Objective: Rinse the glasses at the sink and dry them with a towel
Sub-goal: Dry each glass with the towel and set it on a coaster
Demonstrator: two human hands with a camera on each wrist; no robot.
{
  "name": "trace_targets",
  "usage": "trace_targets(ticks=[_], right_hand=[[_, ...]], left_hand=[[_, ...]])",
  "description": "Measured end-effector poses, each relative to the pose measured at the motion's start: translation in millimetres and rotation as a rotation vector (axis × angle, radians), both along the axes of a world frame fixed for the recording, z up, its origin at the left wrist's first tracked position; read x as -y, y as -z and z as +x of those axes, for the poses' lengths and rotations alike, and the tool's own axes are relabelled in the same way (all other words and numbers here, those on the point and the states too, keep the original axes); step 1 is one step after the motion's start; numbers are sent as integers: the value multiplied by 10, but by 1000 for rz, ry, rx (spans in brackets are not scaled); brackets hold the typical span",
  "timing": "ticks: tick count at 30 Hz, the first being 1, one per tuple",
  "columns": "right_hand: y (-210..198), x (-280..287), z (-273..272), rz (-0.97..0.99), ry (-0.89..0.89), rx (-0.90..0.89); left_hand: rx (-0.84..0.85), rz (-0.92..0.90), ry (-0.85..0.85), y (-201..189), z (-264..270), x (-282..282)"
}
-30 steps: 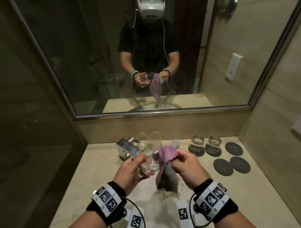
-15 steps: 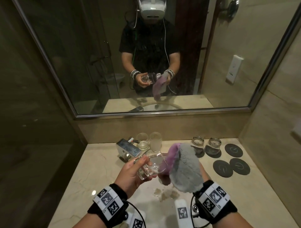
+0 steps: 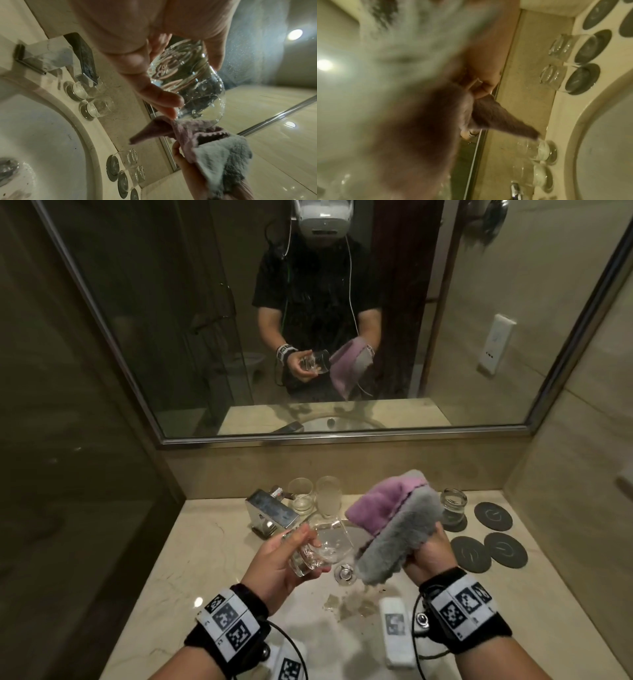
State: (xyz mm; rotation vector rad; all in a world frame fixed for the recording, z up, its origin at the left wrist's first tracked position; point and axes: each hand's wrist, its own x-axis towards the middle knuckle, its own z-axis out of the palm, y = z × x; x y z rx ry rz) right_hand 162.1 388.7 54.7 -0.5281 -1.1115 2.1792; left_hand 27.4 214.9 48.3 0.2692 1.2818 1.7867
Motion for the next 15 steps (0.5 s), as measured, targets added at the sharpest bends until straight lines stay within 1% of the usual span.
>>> trace_targets(ticks=[2,5,9,11,12,14,15], right_hand=[[-36,-10,2,97,33,23],[-89,-67,-28,68,117,57],[-90,-121,-26,81,210,200],[-145,-96,2,159,259,295],[-167,-89,20,174,307,309],[-183,-96,41,112,363,316],[-169,-103,37,27,337,325]], left_hand=[[1,0,7,7,-9,9],[-12,-2,11,10,-33,15],[-22,1,13,-10,-34,18],[-23,-8,14,-9,-33,20],[-23,-6,16,-4,-30,23],[-28,1,15,6,-33,20],[-24,4,16,0,-28,15]])
